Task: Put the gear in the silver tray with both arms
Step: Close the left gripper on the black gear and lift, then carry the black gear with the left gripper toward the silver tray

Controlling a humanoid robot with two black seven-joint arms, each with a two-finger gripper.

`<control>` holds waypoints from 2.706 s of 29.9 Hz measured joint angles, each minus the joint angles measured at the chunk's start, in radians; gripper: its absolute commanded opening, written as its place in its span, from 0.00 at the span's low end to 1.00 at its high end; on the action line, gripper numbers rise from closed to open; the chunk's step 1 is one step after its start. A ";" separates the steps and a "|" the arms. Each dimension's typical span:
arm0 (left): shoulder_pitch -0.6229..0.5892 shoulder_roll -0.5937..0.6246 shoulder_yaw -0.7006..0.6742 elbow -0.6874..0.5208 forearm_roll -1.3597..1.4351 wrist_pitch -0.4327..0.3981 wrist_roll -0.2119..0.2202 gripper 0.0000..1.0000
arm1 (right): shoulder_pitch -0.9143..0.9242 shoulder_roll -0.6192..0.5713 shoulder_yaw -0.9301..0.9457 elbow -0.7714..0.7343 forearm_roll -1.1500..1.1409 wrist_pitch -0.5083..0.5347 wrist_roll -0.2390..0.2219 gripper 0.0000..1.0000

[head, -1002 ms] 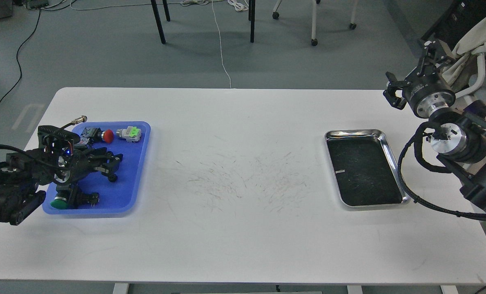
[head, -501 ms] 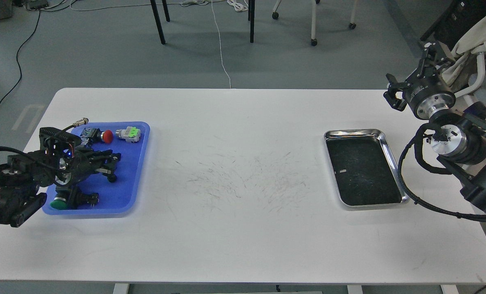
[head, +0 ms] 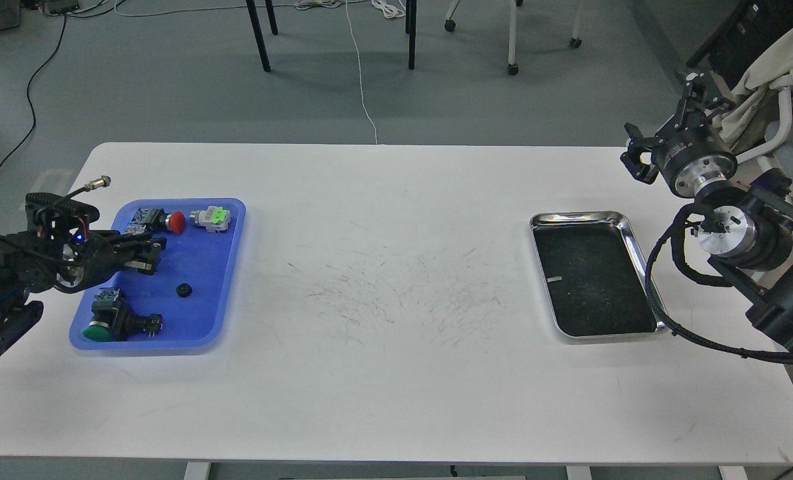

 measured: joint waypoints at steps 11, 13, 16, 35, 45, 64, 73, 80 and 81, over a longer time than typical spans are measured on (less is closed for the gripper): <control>-0.211 0.009 -0.007 -0.073 -0.228 -0.139 0.000 0.09 | -0.001 -0.003 -0.001 -0.001 -0.001 0.000 0.000 0.99; -0.245 -0.004 -0.006 -0.107 -0.265 -0.151 0.000 0.09 | 0.000 -0.002 -0.001 -0.001 -0.002 0.000 0.000 0.99; -0.280 -0.030 -0.006 -0.154 -0.291 -0.165 0.000 0.09 | 0.002 -0.001 -0.001 -0.002 -0.002 0.000 0.000 0.99; -0.305 -0.349 -0.007 -0.236 -0.412 -0.233 0.000 0.09 | 0.008 -0.011 -0.015 -0.001 -0.002 0.000 -0.002 0.99; -0.273 -0.566 0.087 -0.097 -0.411 -0.206 0.000 0.08 | 0.015 -0.014 -0.027 -0.003 0.000 0.000 -0.002 0.99; -0.207 -0.573 0.215 -0.055 -0.413 -0.090 0.000 0.06 | 0.017 -0.013 -0.031 -0.013 -0.001 0.000 -0.004 0.99; -0.186 -0.573 0.209 -0.177 -0.408 -0.036 0.000 0.06 | 0.016 -0.013 -0.044 -0.013 -0.002 0.000 -0.004 0.99; -0.163 -0.573 0.208 -0.236 -0.398 -0.028 0.000 0.06 | 0.016 -0.013 -0.055 -0.013 -0.002 0.000 -0.003 0.99; -0.160 -0.573 0.208 -0.241 -0.397 -0.027 0.000 0.06 | 0.016 -0.013 -0.056 -0.013 -0.002 0.000 -0.003 0.99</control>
